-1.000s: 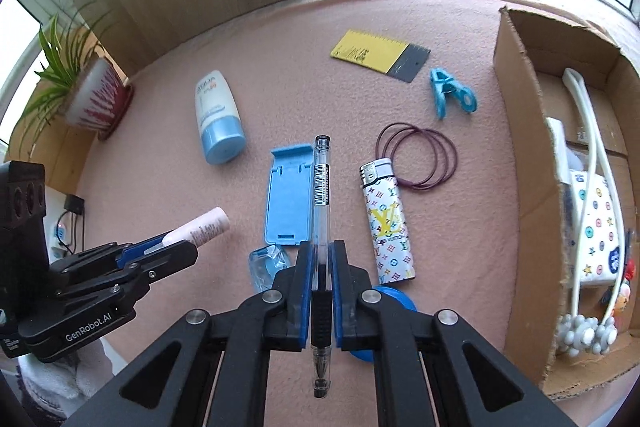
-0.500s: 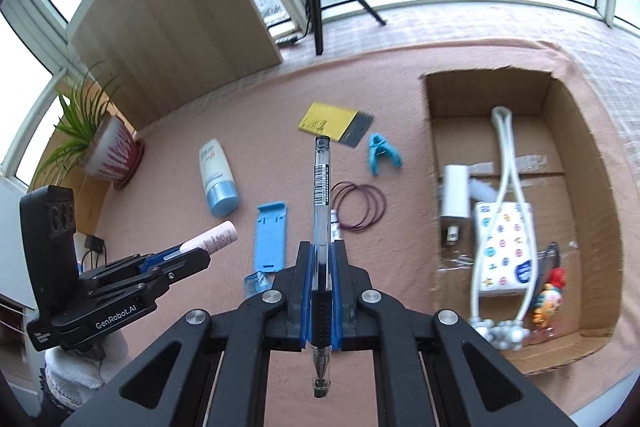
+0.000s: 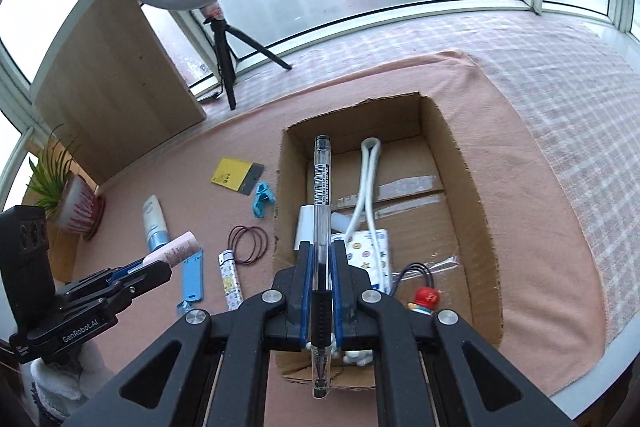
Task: Organize objects
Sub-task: 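Carry the pink tube and clear pen over the box with both grippers, then open both grippers to drop the pink tube and pen into the box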
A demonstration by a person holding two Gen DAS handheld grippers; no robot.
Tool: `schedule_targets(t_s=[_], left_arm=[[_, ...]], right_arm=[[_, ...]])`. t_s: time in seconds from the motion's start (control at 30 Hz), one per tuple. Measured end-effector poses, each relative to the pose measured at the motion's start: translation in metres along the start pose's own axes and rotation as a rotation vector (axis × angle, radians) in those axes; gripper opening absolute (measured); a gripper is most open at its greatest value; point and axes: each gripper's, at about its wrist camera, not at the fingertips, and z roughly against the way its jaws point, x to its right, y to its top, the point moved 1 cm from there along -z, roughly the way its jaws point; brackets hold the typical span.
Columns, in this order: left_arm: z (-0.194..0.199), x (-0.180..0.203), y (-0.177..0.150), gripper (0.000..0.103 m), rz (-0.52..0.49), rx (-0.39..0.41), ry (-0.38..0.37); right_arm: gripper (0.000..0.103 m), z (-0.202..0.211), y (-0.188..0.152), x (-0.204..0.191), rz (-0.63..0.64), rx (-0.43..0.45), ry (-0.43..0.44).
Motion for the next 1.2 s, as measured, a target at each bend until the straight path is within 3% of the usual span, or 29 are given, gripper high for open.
schedule_targets(t_s=[0.37, 1.03, 1.1, 1.13, 1.17, 1.2], left_arm=[[-0.049, 0.056, 0.006, 0.022, -0.078, -0.059, -0.022], [-0.078, 0.083, 0.008, 0.022, -0.144, -0.098, -0.005], [-0.079, 0.083, 0.007, 0.038, -0.142, -0.118, -0.009], [-0.078, 0.082, 0.006, 0.055, -0.142, -0.119, -0.004], [-0.075, 0.081, 0.005, 0.059, -0.144, -0.106, 0.001], [-0.072, 0.081, 0.004, 0.059, -0.149, -0.097, 0.006]], right_arm=[[0.008, -0.013, 0.008, 0.044, -0.026, -0.027, -0.032], [0.008, -0.023, 0.006, 0.065, -0.032, -0.062, -0.028], [0.008, -0.023, 0.006, 0.065, -0.03, -0.058, -0.033], [0.008, -0.022, 0.005, 0.065, -0.031, -0.057, -0.033], [0.009, -0.023, 0.005, 0.066, -0.035, -0.058, -0.028], [0.018, -0.024, 0.005, 0.066, -0.039, -0.068, -0.027]])
